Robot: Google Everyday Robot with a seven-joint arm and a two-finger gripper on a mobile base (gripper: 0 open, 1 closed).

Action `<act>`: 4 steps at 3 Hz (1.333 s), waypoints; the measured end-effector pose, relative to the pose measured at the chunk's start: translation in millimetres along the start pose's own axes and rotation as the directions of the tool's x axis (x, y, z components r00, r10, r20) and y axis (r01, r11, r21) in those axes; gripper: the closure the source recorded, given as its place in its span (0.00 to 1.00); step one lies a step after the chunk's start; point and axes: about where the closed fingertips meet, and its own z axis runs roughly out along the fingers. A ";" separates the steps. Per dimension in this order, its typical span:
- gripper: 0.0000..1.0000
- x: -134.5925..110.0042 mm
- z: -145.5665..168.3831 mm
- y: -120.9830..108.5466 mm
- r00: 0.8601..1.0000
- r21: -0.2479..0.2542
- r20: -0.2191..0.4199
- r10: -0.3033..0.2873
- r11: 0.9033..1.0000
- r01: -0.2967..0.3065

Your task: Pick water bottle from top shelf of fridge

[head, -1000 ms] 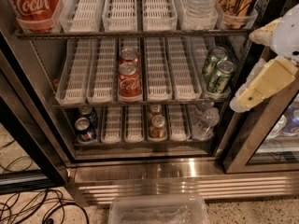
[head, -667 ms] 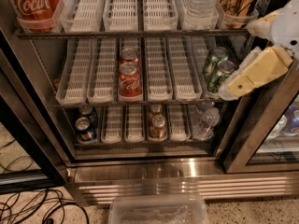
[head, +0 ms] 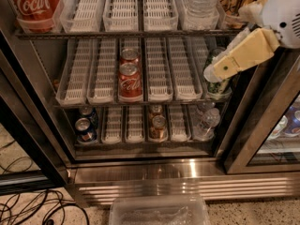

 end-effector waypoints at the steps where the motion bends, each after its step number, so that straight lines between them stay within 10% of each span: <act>1: 0.00 0.0 0.0 0.0 1.000 0.000 0.000 0.000 1.000 0.000; 3: 0.00 -11.4 5.6 -3.4 0.998 0.152 0.067 -0.015 0.988 0.005; 4: 0.00 -21.5 9.1 -11.7 0.991 0.256 0.131 -0.019 0.967 -0.015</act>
Offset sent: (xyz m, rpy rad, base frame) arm 0.0115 0.0070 -0.0013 0.0310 -0.1048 -0.0933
